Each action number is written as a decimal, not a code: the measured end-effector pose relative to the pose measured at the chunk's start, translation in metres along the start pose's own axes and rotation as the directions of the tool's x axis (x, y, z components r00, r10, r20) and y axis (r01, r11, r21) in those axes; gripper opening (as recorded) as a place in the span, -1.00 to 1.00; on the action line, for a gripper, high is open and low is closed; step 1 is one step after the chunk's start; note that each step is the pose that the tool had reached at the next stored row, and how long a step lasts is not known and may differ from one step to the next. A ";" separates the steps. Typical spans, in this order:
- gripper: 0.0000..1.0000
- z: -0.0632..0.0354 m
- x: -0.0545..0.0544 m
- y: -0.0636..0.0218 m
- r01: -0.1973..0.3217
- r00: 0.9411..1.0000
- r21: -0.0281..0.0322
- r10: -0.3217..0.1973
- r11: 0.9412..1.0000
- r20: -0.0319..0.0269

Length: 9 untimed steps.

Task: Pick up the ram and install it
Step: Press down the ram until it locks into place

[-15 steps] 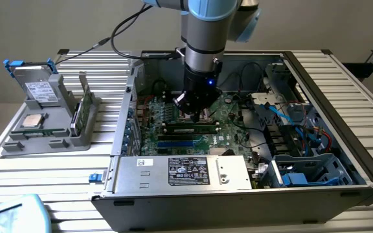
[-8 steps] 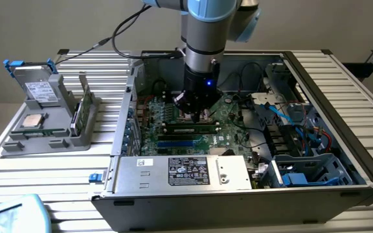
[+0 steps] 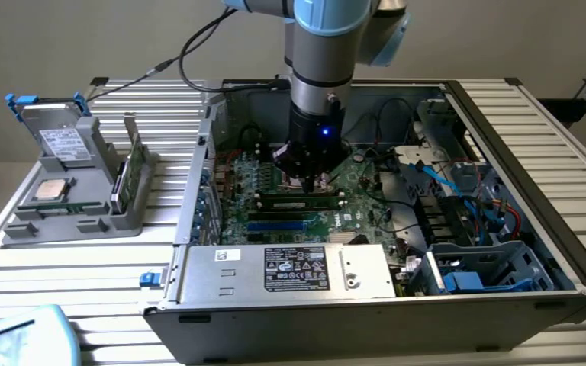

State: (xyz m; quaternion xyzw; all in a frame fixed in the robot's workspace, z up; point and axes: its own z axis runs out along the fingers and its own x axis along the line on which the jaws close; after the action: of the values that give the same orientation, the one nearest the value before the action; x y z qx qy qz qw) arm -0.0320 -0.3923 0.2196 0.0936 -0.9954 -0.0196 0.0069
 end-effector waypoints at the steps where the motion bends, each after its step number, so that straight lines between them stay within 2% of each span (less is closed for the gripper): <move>1: -0.80 0.0001 0.000 0.0000 -0.014 1.000 0.000 0.014 1.000 0.001; 4: -0.80 0.0005 0.000 -0.0001 -0.058 0.998 0.000 0.058 0.998 0.004; 9: -0.80 0.0011 0.000 0.0000 -0.126 0.992 -0.001 0.126 0.992 0.009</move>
State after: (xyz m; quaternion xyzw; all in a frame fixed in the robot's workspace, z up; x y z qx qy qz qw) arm -0.0320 -0.3923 0.2184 0.0305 -0.9993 -0.0198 0.0035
